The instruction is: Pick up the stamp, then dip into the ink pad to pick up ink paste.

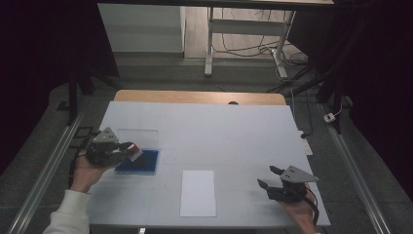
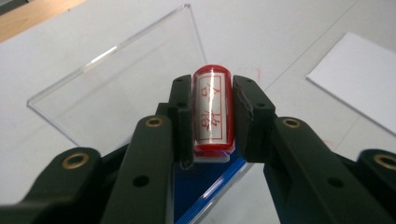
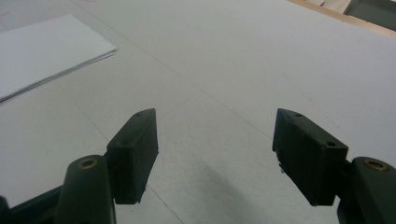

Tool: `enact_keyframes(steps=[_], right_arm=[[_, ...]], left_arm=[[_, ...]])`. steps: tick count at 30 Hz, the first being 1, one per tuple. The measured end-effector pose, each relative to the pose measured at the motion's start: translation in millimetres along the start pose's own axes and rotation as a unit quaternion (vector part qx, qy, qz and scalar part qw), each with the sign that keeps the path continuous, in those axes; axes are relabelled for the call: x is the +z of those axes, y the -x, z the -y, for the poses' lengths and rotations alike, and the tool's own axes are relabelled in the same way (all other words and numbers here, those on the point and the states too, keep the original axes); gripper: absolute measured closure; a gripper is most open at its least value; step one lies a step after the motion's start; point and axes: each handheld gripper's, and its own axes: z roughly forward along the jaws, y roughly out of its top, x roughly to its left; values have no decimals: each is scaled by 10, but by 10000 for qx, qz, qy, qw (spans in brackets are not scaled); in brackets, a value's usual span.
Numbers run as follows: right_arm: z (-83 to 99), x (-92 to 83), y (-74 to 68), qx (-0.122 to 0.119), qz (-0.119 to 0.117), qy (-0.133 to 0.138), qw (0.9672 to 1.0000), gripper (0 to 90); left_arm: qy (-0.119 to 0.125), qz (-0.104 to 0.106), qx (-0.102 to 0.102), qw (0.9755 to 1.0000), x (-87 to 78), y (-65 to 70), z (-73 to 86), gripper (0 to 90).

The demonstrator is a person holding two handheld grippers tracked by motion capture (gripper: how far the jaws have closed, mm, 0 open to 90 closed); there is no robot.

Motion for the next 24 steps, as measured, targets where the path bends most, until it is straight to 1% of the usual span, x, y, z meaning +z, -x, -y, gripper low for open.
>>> enact_keyframes(steps=[2,7,12,15,17,22,24], right_arm=[[0,1,-1,-1,-4,8,10000,307],[0,-2,-1,-12,7,-6,10000,309],[2,-4,3,-26,22,-14,10000,310],[1,-3,-1,-28,35,-20,10000,311],[1,3,-6,1,2,20,10000,311],[-2,5,-6,-26,15,-32,10000,313],[2,8,-5,-14,8,-13,10000,314]], left_arm=[[22,10,28,10000,-14,12,-12,707],[68,1,0,10000,-27,11,-17,707],[76,-89,-44,9999,-25,0,-12,707],[13,-190,-53,9998,-2,-5,-13,707],[-49,-240,-38,9997,22,-7,-19,707],[-301,-388,-37,9988,118,-27,-28,707],[-402,-412,-37,9983,155,-36,-26,707]])
